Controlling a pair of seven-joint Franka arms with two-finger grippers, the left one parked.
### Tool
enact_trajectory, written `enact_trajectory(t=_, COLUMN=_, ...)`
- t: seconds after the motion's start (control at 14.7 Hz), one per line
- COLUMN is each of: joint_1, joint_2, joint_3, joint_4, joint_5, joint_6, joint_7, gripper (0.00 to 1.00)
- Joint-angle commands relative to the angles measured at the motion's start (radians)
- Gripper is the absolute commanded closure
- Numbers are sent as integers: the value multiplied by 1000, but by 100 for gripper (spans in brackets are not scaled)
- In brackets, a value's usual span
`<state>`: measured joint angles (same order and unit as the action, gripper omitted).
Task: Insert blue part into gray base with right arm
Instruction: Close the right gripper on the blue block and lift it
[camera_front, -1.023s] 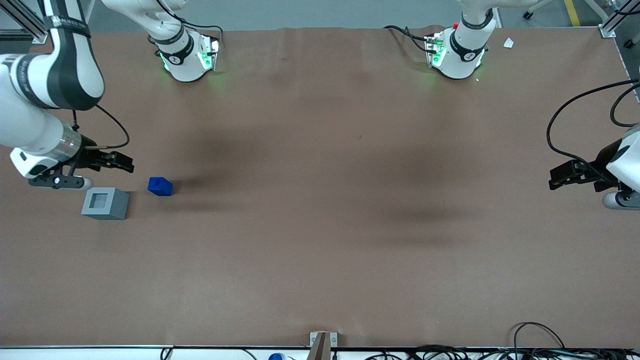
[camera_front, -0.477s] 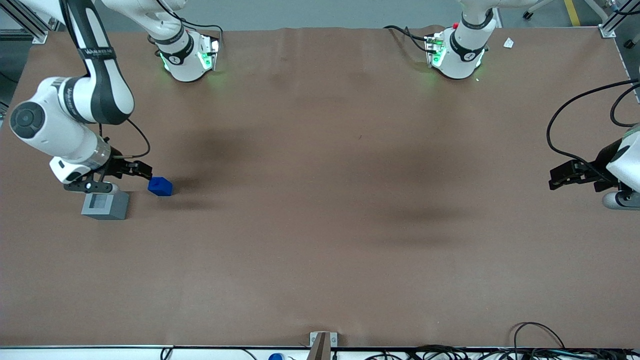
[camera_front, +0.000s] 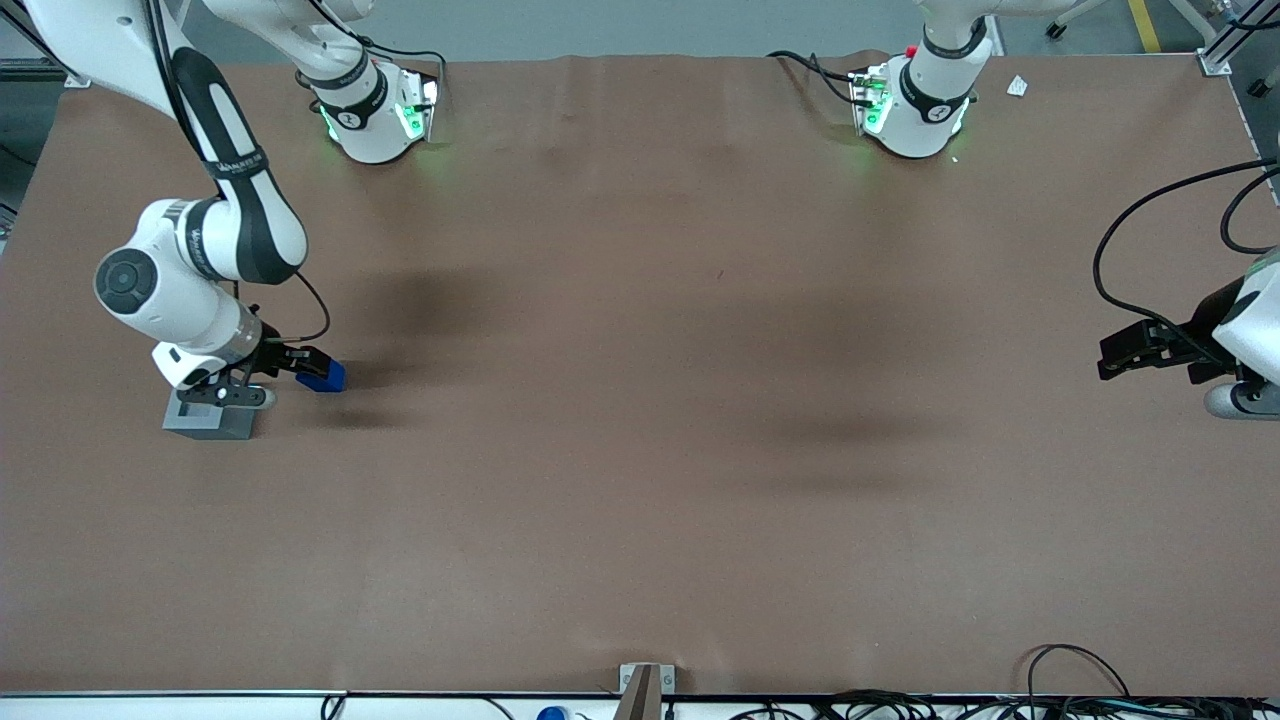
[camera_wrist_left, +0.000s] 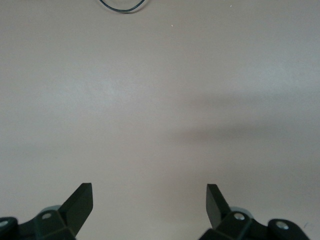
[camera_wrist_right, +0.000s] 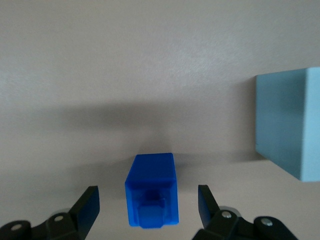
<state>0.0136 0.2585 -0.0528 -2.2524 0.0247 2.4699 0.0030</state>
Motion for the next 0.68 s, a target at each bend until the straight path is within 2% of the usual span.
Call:
enact_trajectory(t=0.0, joint_1=6, joint_2=4, joint_3=1, joint_4=-19, joint_5=3, joint_6=21, joint_7=-14, gripper=15)
enact_trajectory(t=0.41, joint_1=5, joint_2=28, joint_3=-1, joint_4=-21, joint_5=3, joint_6=14, joint_7=-67, gripper=25)
enact_trajectory(t=0.55, joint_1=3, joint_2=34, joint_3=-1, joint_4=-19, joint_5=3, joint_6=11, joint_7=-67, gripper=34)
enact_trajectory(t=0.61, joint_1=2, joint_2=39, joint_3=-1, joint_4=-19, joint_5=3, joint_6=9, joint_7=-67, gripper=42)
